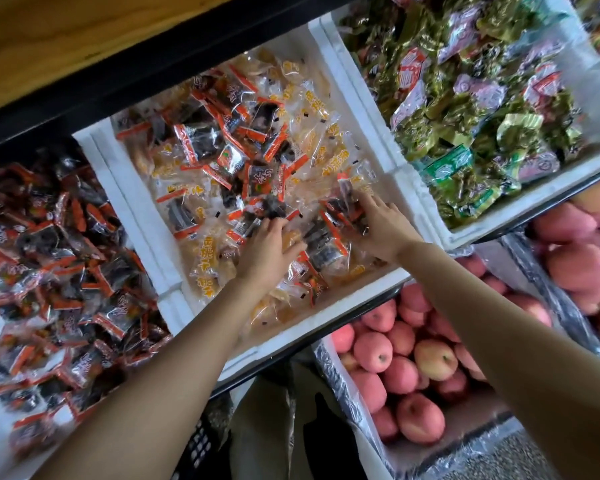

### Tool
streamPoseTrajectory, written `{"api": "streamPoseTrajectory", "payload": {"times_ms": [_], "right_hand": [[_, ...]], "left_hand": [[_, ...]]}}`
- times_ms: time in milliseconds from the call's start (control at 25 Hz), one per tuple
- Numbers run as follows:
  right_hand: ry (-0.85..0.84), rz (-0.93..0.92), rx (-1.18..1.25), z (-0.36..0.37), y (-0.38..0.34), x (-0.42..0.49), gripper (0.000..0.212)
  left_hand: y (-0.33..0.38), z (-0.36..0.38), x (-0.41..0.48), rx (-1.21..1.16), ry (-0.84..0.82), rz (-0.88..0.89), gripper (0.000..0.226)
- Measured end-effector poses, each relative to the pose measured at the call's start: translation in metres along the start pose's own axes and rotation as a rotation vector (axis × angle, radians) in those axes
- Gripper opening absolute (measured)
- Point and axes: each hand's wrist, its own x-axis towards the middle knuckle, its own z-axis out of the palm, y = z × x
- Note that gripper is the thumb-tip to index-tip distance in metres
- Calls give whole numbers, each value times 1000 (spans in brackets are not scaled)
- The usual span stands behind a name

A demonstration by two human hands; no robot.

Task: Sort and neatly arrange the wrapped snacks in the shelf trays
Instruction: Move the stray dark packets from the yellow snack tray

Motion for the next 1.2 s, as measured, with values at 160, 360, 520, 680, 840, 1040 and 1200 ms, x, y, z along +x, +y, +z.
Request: {"api": "streamPoseTrajectory", "payload": {"times_ms": [160, 360, 520, 680, 840, 1040, 1200], "right_hand": [[-76, -20, -49, 5, 4, -10, 86], [11, 33, -113, 14, 16, -20, 75], [182, -72, -118, 12, 24, -28, 43], [309, -183, -12, -3, 25, -42, 26], [274, 23, 308, -10, 17, -28, 23], [79, 228, 478, -5, 0, 4, 54], [-22, 246, 407, 9, -7, 16, 54]], "left_hand": [[15, -1, 6, 226, 158, 202, 51], [44, 18, 17, 324, -91, 186, 78], [43, 20, 22, 394, -96, 100, 75], [35, 18, 13, 270, -79, 93, 66], [29, 14, 10, -158, 49, -79, 53], [38, 8, 9, -288, 14, -223, 46], [39, 9, 3, -343, -58, -212, 56]]}}
